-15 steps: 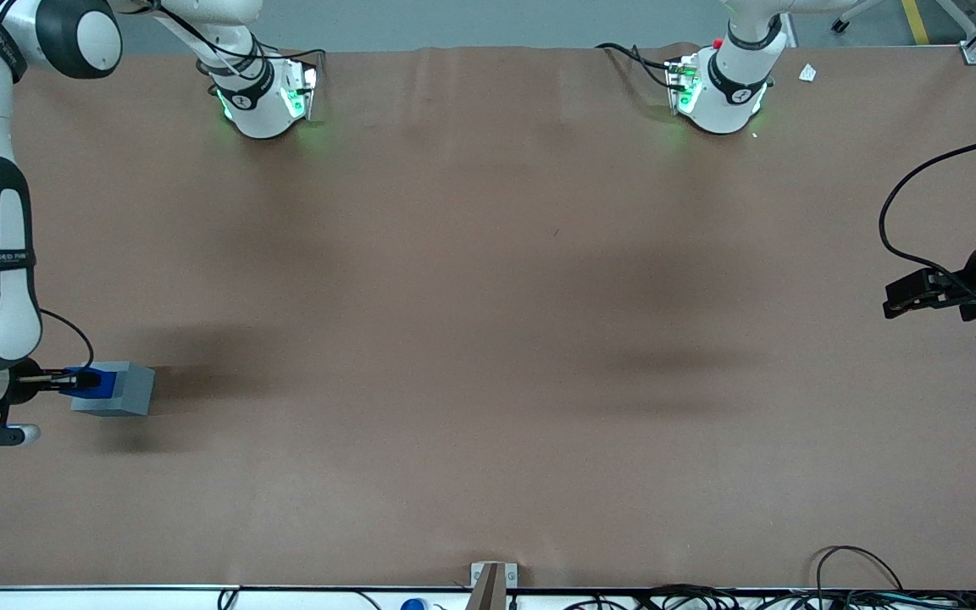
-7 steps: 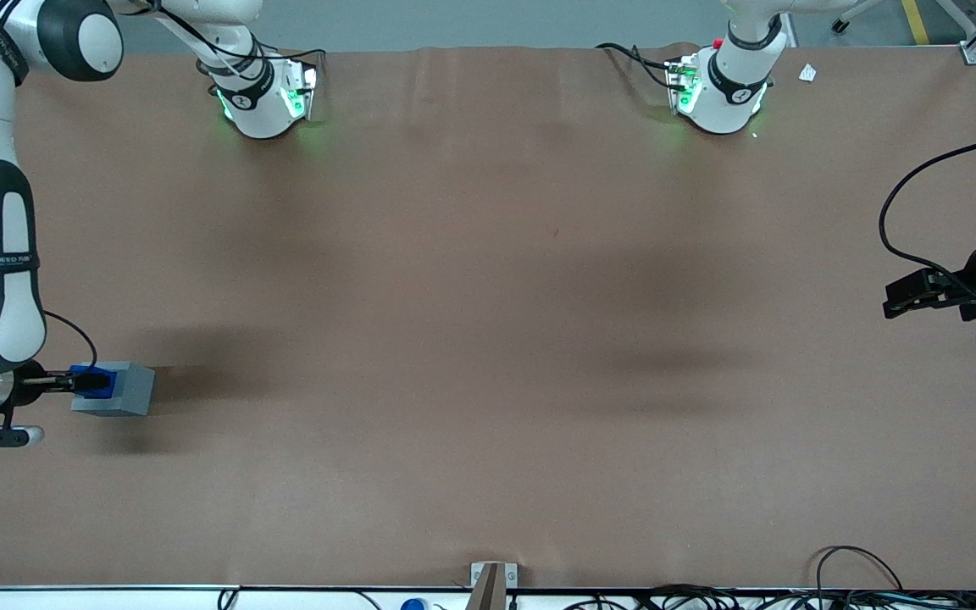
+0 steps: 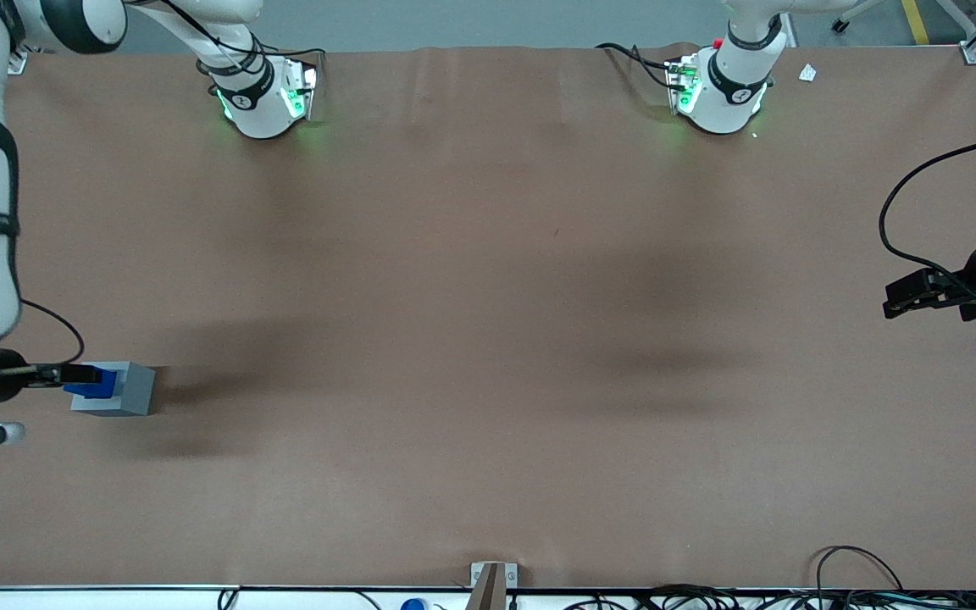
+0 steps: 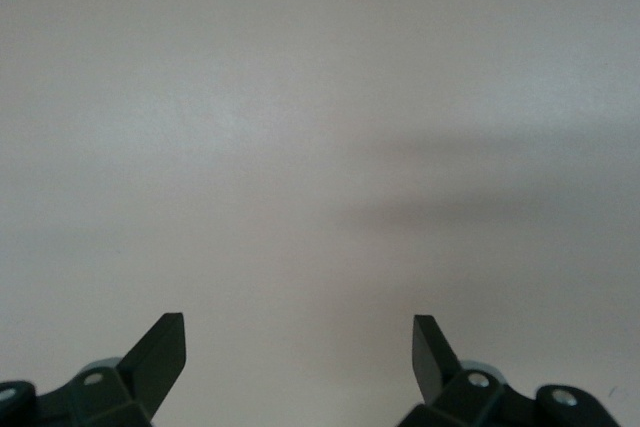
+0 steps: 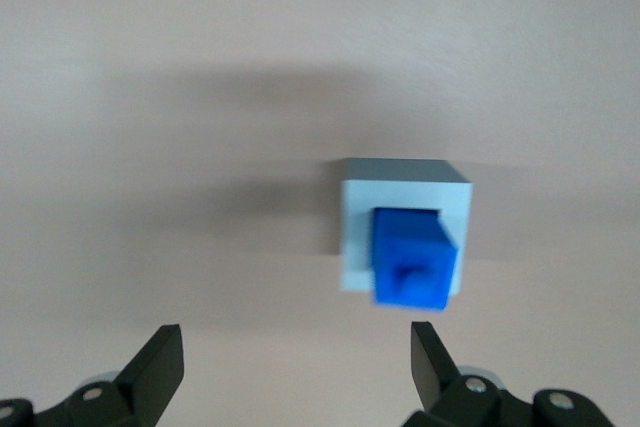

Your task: Insert blue part into gray base with right arm

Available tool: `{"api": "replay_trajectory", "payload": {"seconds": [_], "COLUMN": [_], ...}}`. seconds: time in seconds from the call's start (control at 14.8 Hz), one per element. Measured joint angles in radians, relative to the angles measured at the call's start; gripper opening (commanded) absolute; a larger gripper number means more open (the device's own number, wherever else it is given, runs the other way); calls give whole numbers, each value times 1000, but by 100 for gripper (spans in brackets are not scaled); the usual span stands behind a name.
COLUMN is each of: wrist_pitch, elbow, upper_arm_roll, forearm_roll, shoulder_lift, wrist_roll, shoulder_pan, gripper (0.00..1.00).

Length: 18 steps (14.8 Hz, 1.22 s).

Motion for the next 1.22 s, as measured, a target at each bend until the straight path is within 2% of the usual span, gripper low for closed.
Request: {"api": "replay_trajectory", "payload": {"seconds": [0.34, 0.68, 0.88, 1.22], "wrist_pitch": [-121, -137, -204, -244], "elbow": [-4, -114, -149, -217], "upper_arm_roll": [2, 2, 2, 3], "forearm_roll": [21, 21, 21, -13], "shoulder_lift": [-202, -338, -407, -495], "wrist_roll": [86, 113, 145, 163], "shoulder_pan": [61, 84, 93, 112], "gripper": [100, 100, 100, 100]}}
